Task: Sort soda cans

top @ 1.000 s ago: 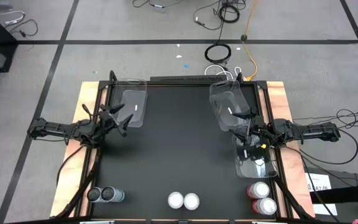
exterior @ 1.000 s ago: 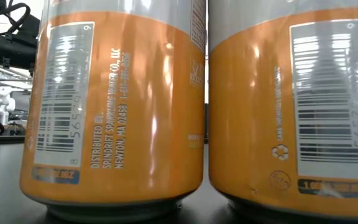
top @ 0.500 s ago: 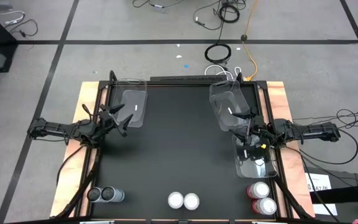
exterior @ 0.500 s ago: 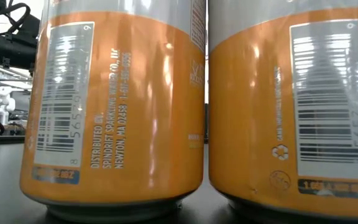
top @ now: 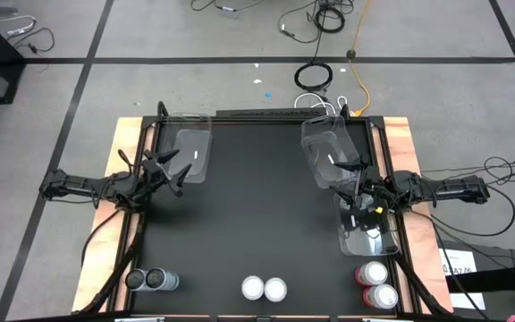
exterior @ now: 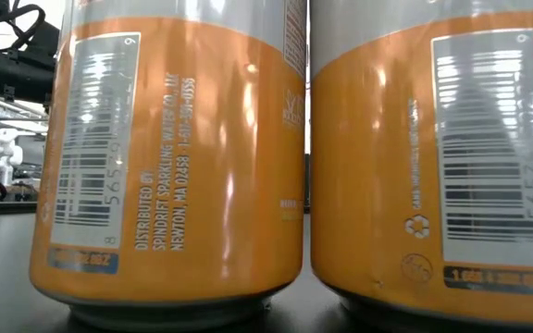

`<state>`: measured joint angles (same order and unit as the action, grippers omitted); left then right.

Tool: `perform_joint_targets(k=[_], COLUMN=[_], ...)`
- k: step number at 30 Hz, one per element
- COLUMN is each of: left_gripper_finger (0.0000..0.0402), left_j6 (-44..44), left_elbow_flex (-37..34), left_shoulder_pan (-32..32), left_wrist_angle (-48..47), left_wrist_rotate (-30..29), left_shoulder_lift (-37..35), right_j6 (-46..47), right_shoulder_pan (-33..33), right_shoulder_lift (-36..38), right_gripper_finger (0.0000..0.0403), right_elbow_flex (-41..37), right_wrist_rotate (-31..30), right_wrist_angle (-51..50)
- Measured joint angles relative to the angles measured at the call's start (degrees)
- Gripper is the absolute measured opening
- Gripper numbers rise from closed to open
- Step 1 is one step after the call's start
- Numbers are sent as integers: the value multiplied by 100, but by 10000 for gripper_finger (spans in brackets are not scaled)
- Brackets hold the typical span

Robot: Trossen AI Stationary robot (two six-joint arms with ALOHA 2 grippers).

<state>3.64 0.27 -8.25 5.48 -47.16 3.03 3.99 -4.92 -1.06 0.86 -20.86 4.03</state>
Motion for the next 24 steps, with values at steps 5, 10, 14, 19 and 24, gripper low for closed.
perform_joint_targets(k=[5,10,14,19,24], left_gripper_finger=[336,336,336,336,336], left_j6=[0,0,0,0,0], left_elbow_flex=[0,0,-2,-2,-1], left_shoulder_pan=[0,0,0,0,-1], left_wrist_angle=[0,0,0,0,0], left_wrist_rotate=[0,0,0,0,0], left_shoulder_lift=[0,0,0,0,0], right_j6=[265,281,284,284,284], right_shoulder_pan=[1,0,0,0,1], right_shoulder_lift=[2,1,1,2,2], right_gripper_finger=[384,384,384,384,384], right_elbow_flex=[0,0,0,0,0], right_wrist_rotate=[-2,-2,-2,-2,-4], right_wrist_angle=[10,92,125,135,136])
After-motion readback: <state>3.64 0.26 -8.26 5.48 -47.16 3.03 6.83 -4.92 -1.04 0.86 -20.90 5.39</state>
